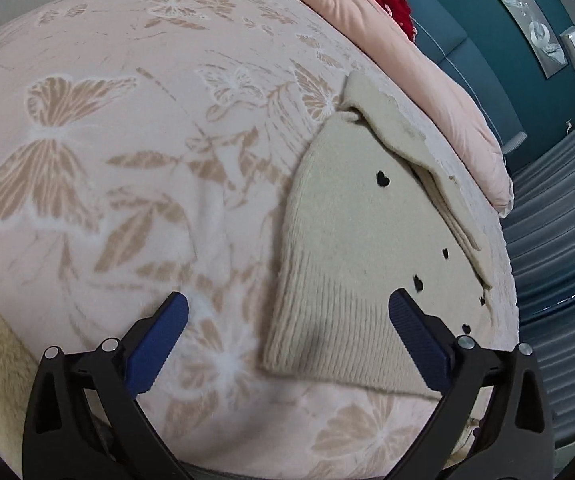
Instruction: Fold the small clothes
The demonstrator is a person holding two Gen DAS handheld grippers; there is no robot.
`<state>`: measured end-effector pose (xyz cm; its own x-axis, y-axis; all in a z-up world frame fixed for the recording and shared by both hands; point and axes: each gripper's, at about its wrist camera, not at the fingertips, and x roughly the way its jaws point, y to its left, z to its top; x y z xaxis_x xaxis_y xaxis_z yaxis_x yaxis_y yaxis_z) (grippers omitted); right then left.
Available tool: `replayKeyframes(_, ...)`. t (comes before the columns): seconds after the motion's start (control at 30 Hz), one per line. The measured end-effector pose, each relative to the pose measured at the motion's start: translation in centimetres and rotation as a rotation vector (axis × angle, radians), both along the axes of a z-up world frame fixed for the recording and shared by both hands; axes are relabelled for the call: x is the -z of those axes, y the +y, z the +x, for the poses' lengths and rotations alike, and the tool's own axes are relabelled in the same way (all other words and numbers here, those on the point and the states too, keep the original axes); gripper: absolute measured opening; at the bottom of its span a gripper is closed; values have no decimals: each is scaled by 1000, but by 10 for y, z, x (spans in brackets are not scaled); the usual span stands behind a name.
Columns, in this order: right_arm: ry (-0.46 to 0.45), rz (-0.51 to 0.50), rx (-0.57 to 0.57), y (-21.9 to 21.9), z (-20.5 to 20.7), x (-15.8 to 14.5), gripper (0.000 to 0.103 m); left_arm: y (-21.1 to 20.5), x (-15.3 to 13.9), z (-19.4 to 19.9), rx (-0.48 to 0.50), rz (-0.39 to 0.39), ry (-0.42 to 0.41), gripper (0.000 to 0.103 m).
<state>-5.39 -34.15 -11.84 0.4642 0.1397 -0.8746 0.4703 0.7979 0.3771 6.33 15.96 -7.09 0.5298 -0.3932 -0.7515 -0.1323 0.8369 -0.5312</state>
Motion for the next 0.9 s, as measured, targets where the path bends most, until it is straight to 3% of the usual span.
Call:
replayKeyframes(0.17,-73,51,40,18,17,5,86,-15,4,3,7,-25,7,98)
replayKeyframes(0.3,-98,83,55,20,22,7,87,-14,7,14,-58,-64,21,98)
replayKeyframes(0.37,-117,110,68,16,23,7,87,-17,5,21,-47,-75,28,98)
replayKeyframes(0.43,-125,141,85,11,24,8,84,-25,4,29,-4,-79,41,98)
replayKeyframes(0.53,-134,184,110,5,27,8,70,-42,4,37,55,-43,74,92)
replayKeyframes(0.57,-131,194,115,3,29,8,61,-47,3,39,64,-21,79,87)
replayKeyframes(0.6,-125,203,123,2,30,8,57,-50,2,41,77,-19,82,70)
replayKeyframes(0.63,-123,223,129,0,32,9,47,-51,2,43,86,-28,96,61)
replayKeyframes(0.7,-145,266,137,-3,30,6,20,-49,2,44,102,-146,117,29)
replayKeyframes(0.73,-161,276,134,-3,29,2,9,-47,2,43,100,-215,118,24)
replayKeyframes(0.8,-212,267,133,-5,23,-13,8,-46,-10,37,96,-227,92,12)
replayKeyframes(0.9,-280,252,92,-3,12,-41,7,-46,-39,25,125,-213,18,10)
